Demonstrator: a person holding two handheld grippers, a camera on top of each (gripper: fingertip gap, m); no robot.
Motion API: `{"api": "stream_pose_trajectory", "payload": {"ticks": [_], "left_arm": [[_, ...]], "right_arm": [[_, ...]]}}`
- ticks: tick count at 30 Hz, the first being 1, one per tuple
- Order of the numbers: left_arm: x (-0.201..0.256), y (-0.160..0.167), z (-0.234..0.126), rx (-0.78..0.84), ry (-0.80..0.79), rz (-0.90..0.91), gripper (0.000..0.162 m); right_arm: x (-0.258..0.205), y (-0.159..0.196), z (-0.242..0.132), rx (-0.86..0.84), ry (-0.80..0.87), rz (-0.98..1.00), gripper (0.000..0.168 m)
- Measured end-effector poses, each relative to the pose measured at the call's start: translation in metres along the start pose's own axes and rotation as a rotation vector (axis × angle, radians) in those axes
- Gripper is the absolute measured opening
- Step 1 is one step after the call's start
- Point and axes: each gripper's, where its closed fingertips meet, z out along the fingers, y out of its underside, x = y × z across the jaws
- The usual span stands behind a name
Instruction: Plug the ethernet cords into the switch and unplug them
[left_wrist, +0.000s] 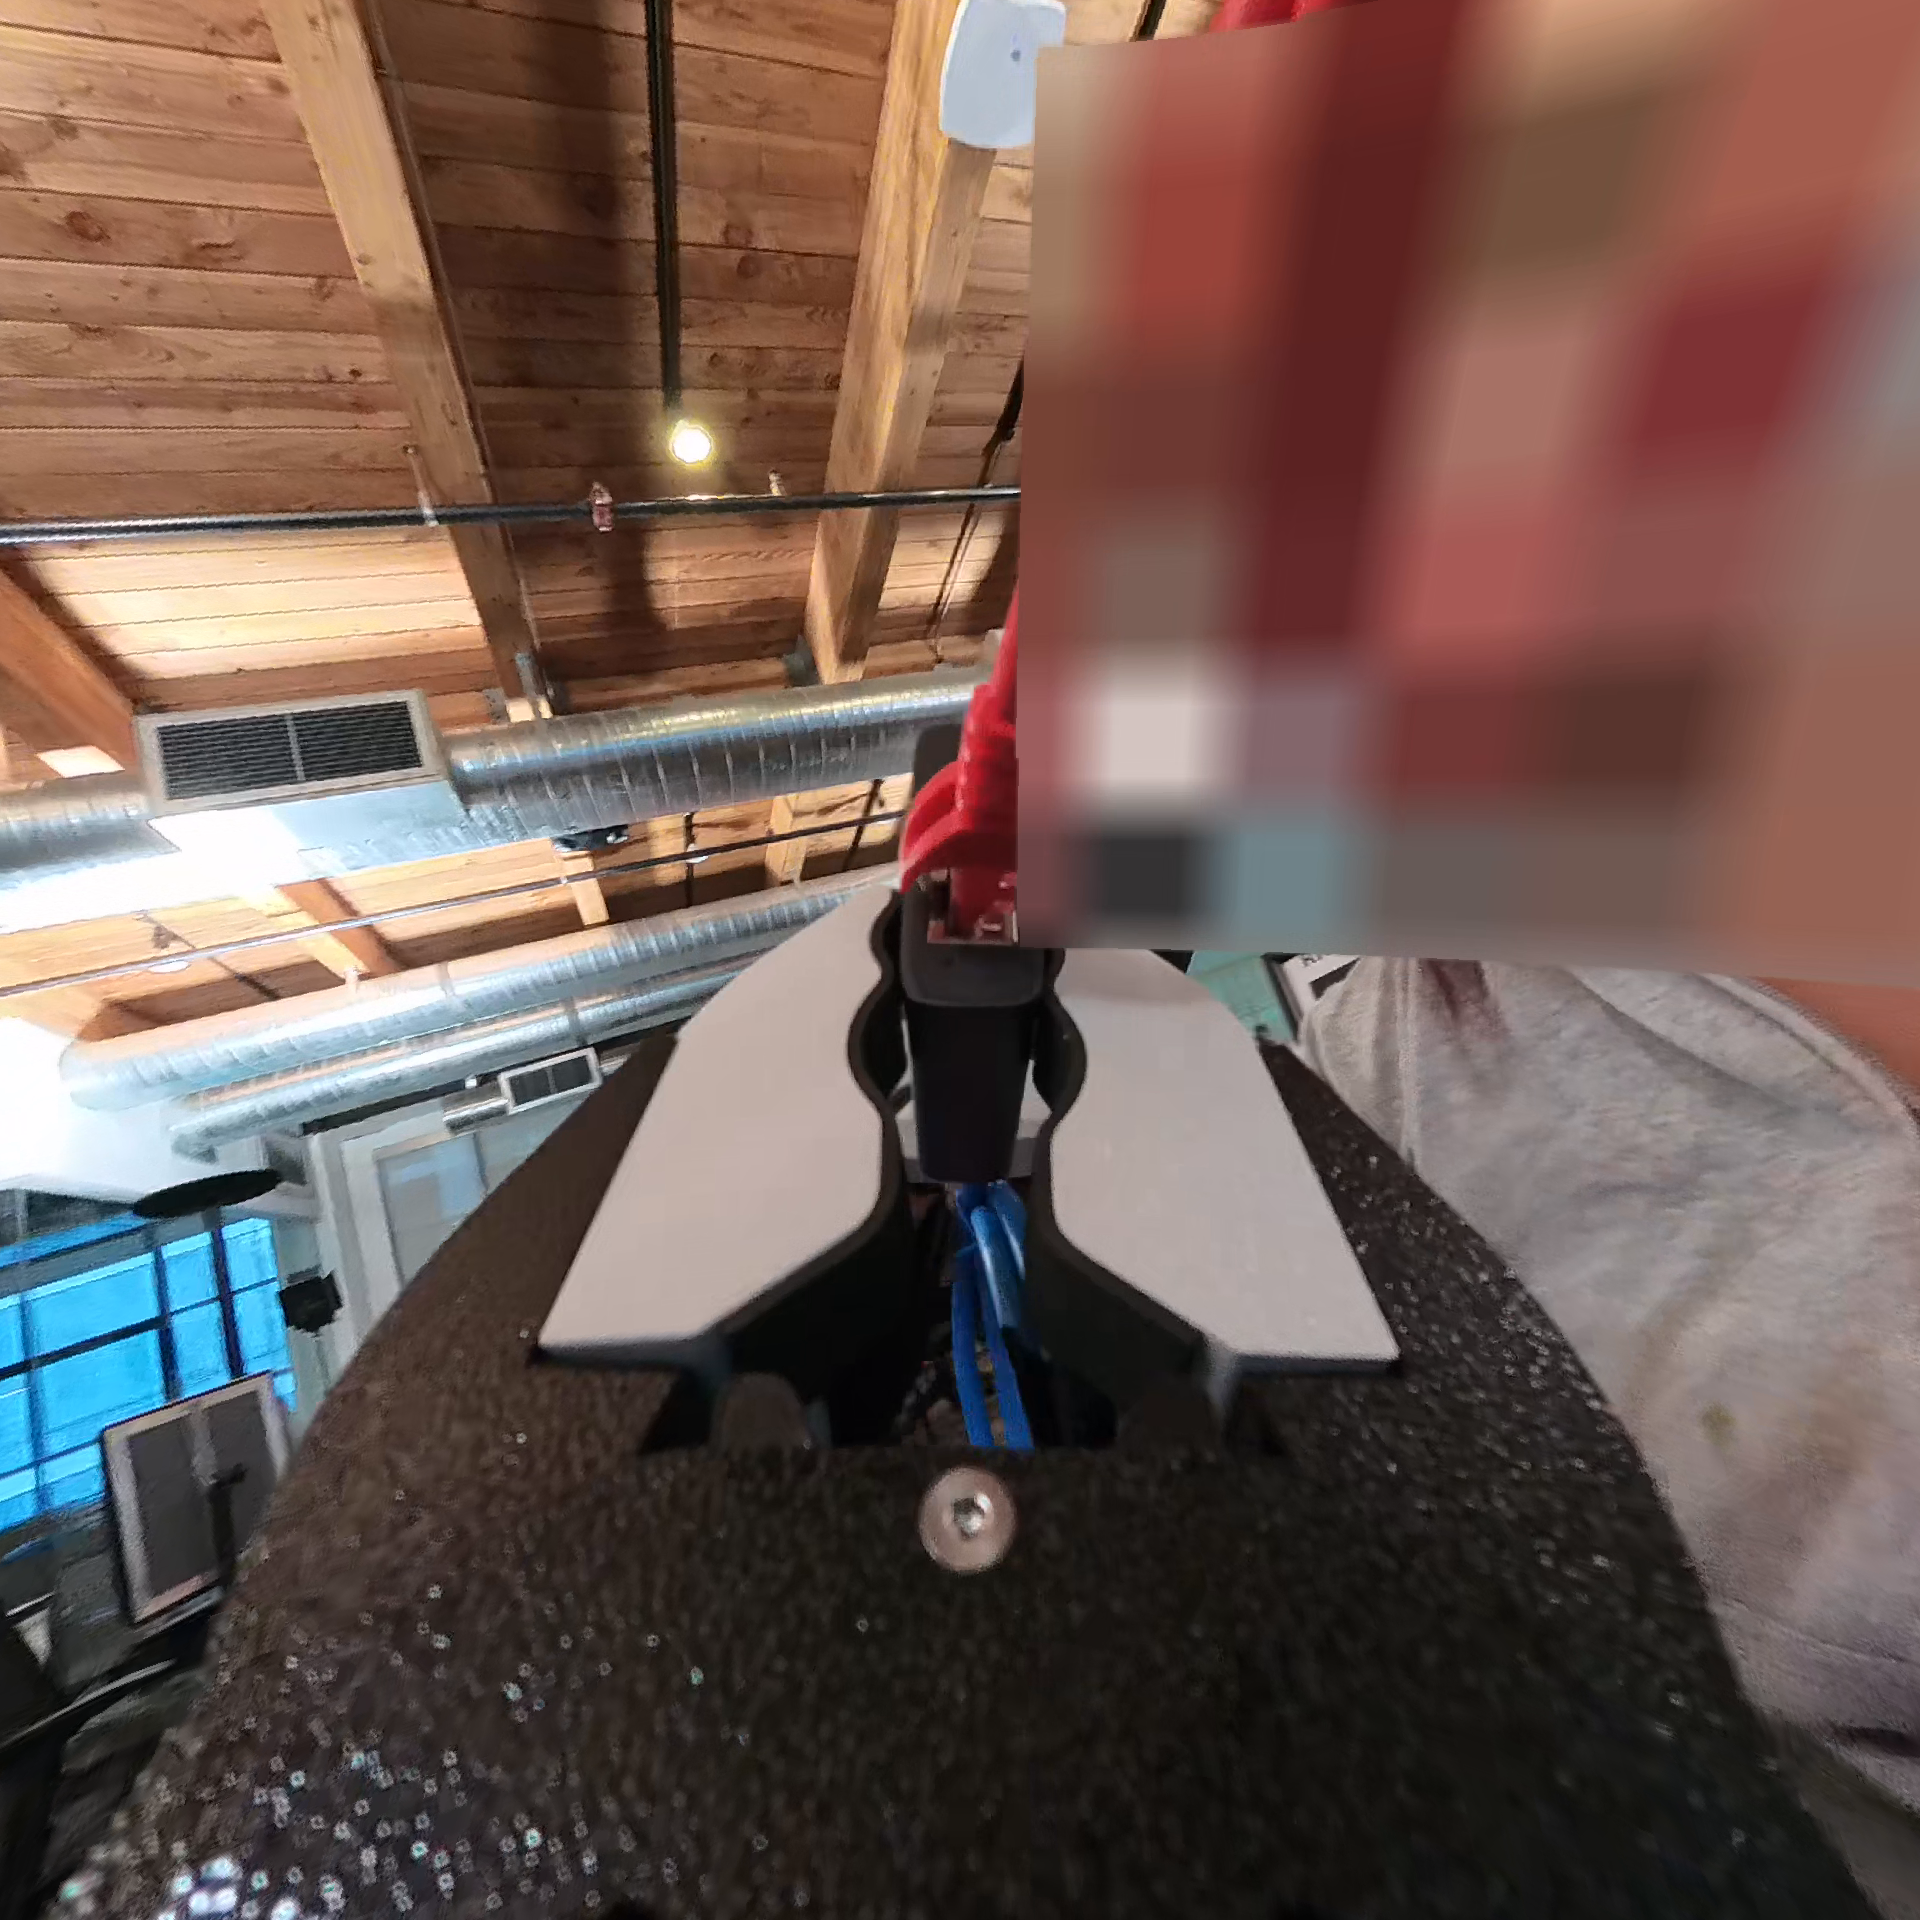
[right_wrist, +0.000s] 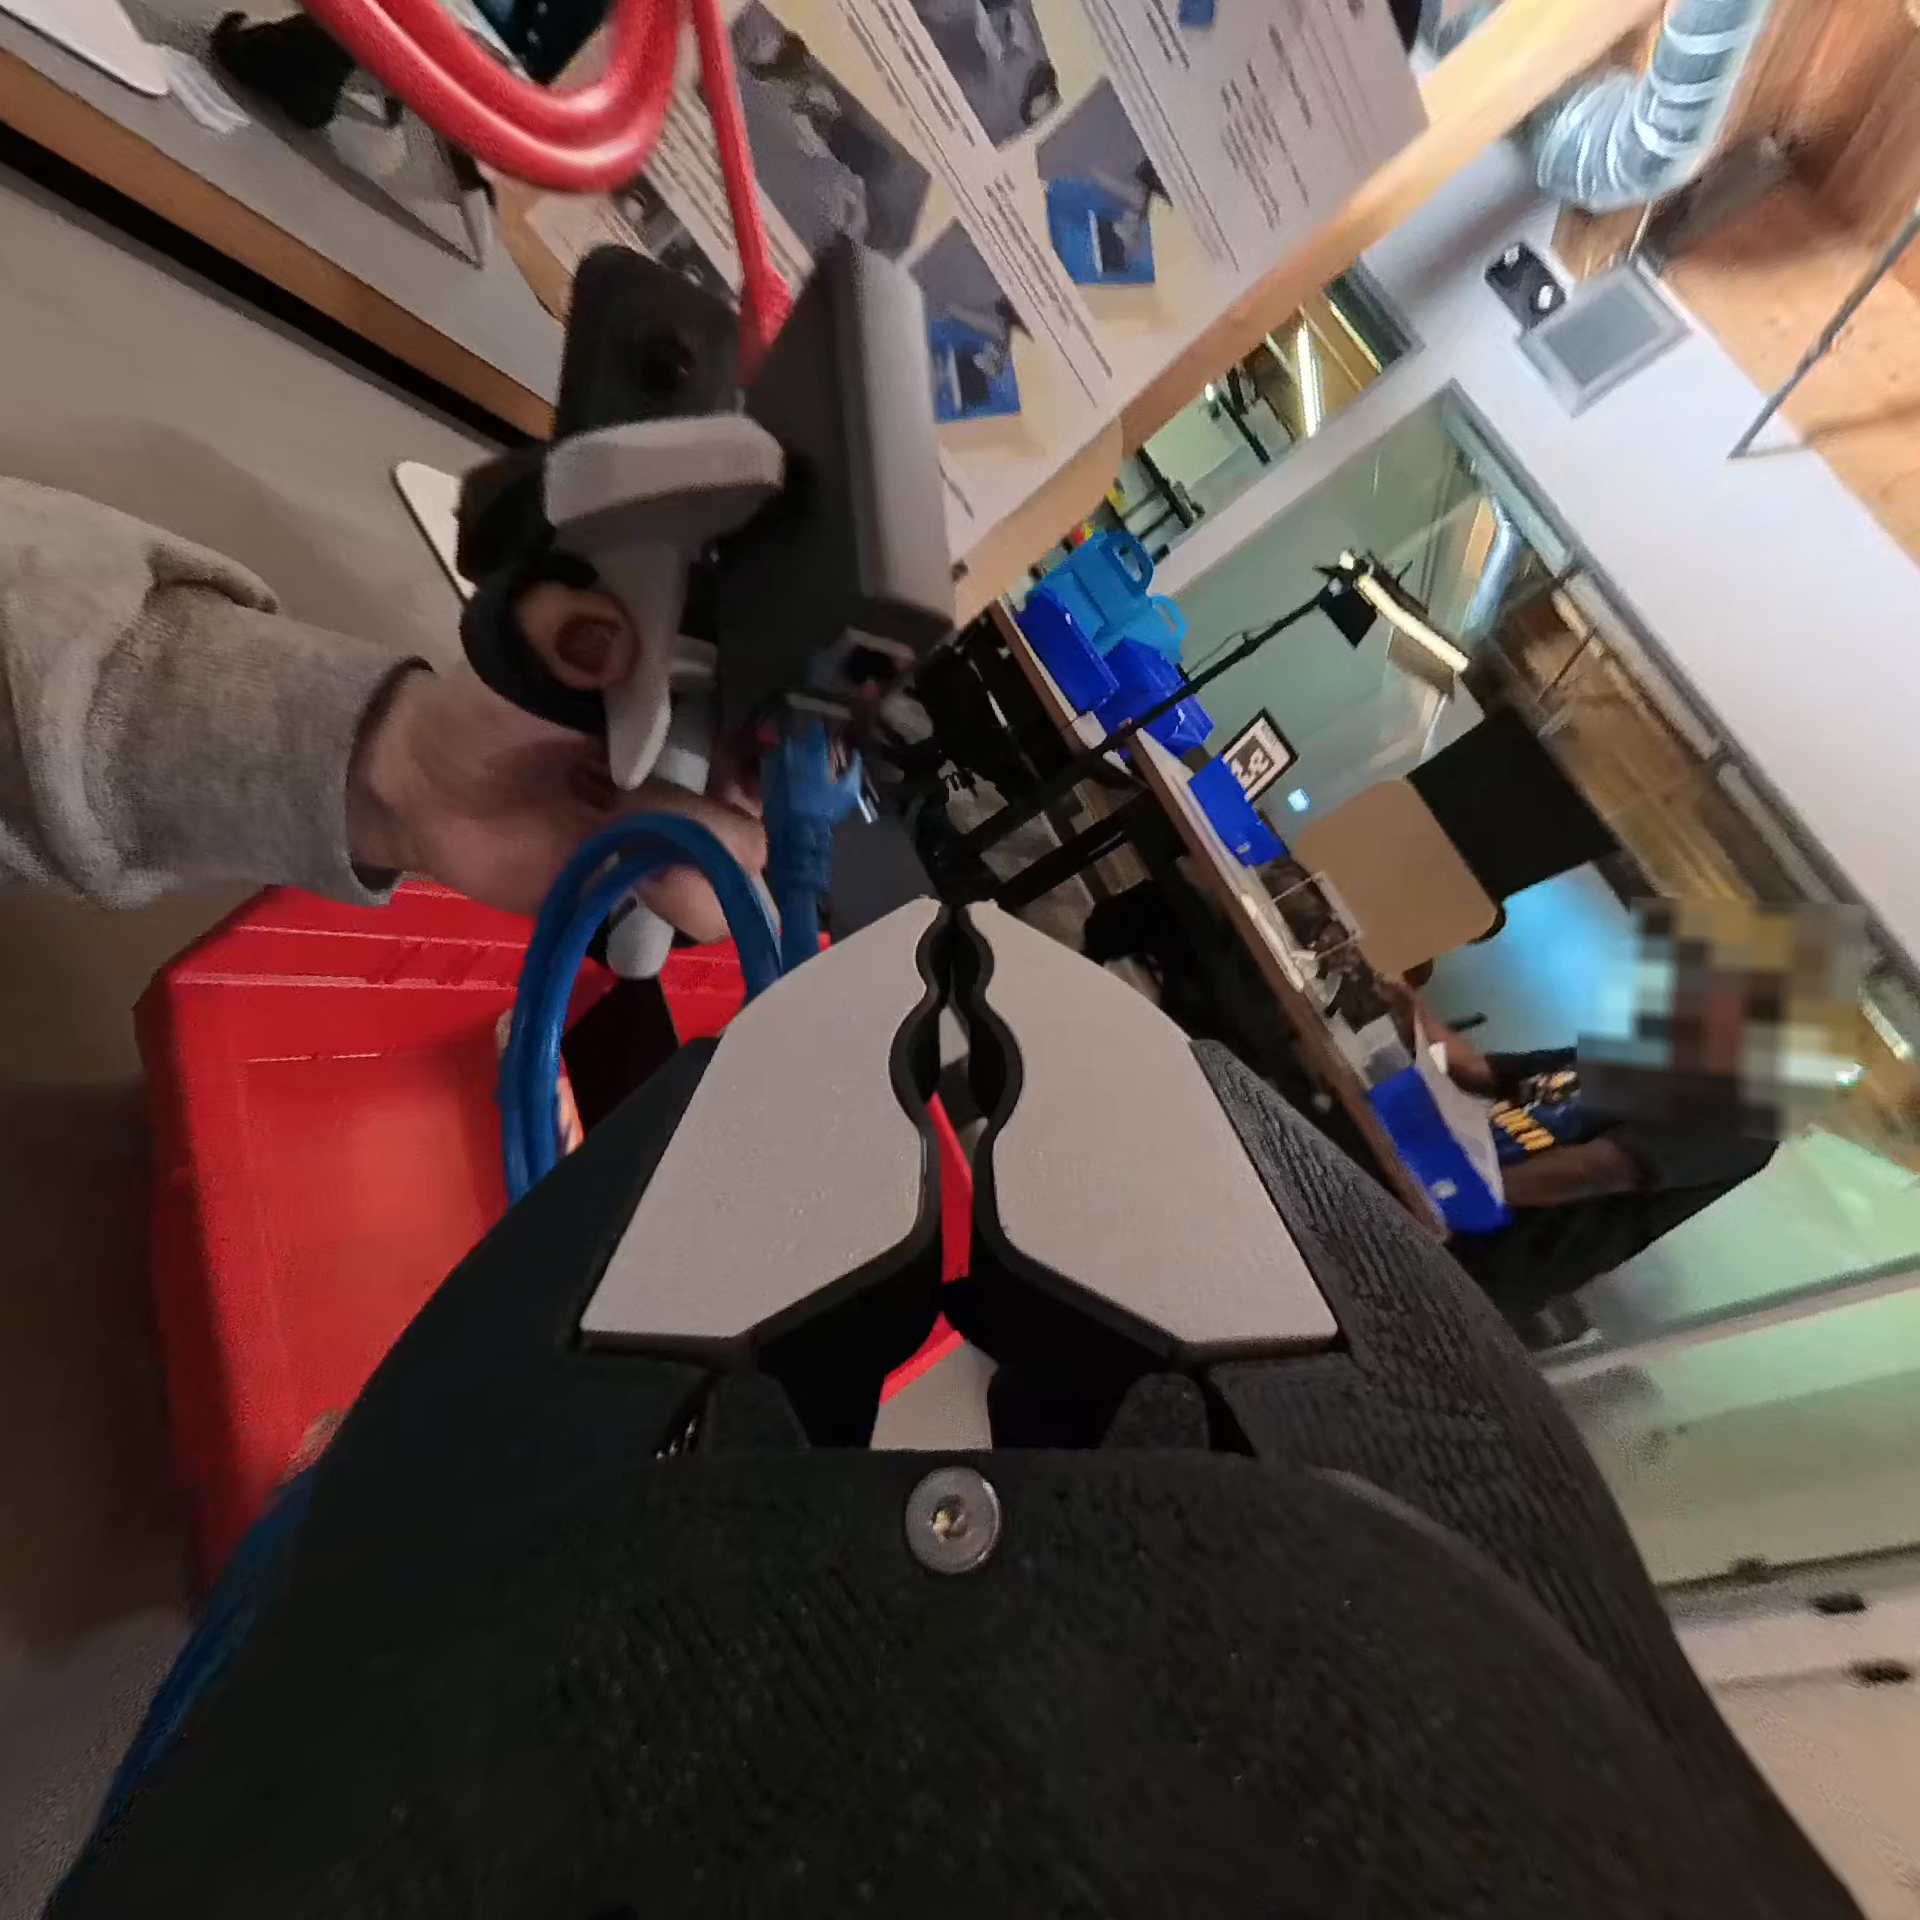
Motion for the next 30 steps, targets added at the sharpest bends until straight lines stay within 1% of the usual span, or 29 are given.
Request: {"api": "stream_pose_trajectory", "payload": {"ticks": [1,3,7,9,10,13,17,21,22,24,26,28,30], "left_arm": [[-0.004,-0.001,-0.004,0.002,-0.015,0.005,0.02],[-0.011,-0.005,-0.012,0.003,-0.04,0.008,0.02],[-0.018,-0.009,-0.022,-0.029,-0.065,0.027,0.02],[-0.018,-0.01,-0.022,-0.046,-0.066,0.044,0.02],[-0.017,-0.01,-0.021,-0.057,-0.063,0.051,0.02],[-0.015,-0.007,-0.019,-0.084,-0.05,0.058,0.021],[-0.011,-0.003,-0.016,-0.093,-0.025,0.043,0.02],[-0.007,-0.001,-0.014,-0.099,0.003,0.026,0.02],[-0.006,-0.001,-0.013,-0.103,0.005,0.027,0.02],[-0.005,-0.001,-0.013,-0.109,0.011,0.03,0.02],[-0.004,-0.001,-0.013,-0.114,0.017,0.033,0.02],[-0.004,-0.001,-0.013,-0.118,0.019,0.033,0.02],[-0.005,-0.001,-0.014,-0.118,0.016,0.032,0.02]], "right_arm": [[0.004,0.009,-0.001,-0.009,0.007,0.038,0.0],[0.012,0.028,-0.008,-0.025,0.027,0.127,0.001],[0.019,0.077,-0.042,-0.095,0.049,0.352,0.012],[0.005,0.101,-0.056,-0.14,-0.025,0.458,0.016],[-0.006,0.11,-0.062,-0.158,-0.088,0.492,0.02],[-0.043,0.12,-0.078,-0.112,-0.341,0.472,0.026],[-0.053,0.133,-0.082,-0.061,-0.51,0.355,0.032],[-0.062,0.151,-0.072,-0.126,-0.746,0.327,0.046],[-0.066,0.156,-0.069,-0.15,-0.8,0.318,0.048],[-0.074,0.164,-0.061,-0.177,-0.864,0.267,0.047],[-0.082,0.168,-0.055,-0.19,-0.905,0.214,0.042],[-0.087,0.169,-0.052,-0.193,-0.921,0.168,0.025],[-0.085,0.168,-0.053,-0.21,-0.904,0.177,0.017]]}}
